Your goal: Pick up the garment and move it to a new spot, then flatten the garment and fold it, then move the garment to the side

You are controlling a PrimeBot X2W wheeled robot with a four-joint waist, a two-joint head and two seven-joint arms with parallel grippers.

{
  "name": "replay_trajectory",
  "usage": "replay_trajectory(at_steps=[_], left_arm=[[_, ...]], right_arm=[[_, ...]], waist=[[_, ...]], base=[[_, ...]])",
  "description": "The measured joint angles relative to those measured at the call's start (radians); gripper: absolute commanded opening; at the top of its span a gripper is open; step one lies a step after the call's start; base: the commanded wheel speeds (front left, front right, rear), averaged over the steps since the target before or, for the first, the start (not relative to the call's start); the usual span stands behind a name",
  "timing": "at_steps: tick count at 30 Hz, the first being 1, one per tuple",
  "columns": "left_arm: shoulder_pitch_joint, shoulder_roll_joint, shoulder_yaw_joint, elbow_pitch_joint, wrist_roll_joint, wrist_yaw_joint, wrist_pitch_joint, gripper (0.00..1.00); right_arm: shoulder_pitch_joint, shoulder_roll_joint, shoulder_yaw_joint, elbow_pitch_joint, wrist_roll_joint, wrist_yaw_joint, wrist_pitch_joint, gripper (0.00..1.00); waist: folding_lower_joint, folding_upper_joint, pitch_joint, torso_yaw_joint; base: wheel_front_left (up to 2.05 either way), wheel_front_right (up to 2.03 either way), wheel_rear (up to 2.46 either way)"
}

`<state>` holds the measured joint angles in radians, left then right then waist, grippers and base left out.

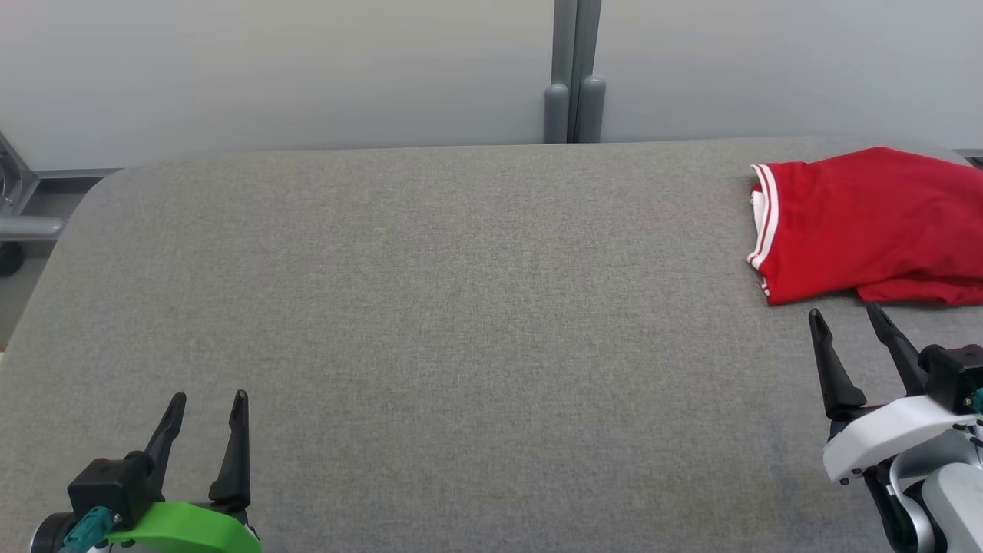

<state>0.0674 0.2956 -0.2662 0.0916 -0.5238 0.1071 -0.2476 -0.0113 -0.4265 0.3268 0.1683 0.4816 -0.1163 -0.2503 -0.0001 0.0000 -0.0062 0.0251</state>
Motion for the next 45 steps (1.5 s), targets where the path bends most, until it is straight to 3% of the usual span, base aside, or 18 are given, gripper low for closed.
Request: replay_trajectory(at_steps=[2,3,10,45], left_arm=[[0.001,0.000,0.003,0.002,-0.001,0.000,0.000,1.00],[0.002,-0.001,0.003,0.005,-0.001,0.000,0.000,0.00],[0.029,-0.056,-0.020,0.064,-0.006,-0.001,0.002,0.00],[0.017,-0.117,0.085,0.066,-0.366,-0.056,0.112,0.00]], right_arm=[[0.000,0.012,-0.001,-0.004,-0.008,0.000,0.000,1.00],[0.002,0.019,0.001,-0.002,-0.007,0.000,0.000,0.00],[0.054,0.092,0.031,0.052,-0.002,0.001,0.005,0.00],[0.040,0.180,-0.122,0.046,0.379,0.058,0.112,0.00]], waist=[[0.0000,0.0000,-0.006,0.006],[0.0000,0.0000,-0.008,0.008],[0.0000,0.0000,-0.008,0.008],[0.0001,0.0000,-0.002,-0.003]], base=[[0.00,0.00,0.00],[0.00,0.00,0.00],[0.00,0.00,0.00],[0.00,0.00,0.00]])
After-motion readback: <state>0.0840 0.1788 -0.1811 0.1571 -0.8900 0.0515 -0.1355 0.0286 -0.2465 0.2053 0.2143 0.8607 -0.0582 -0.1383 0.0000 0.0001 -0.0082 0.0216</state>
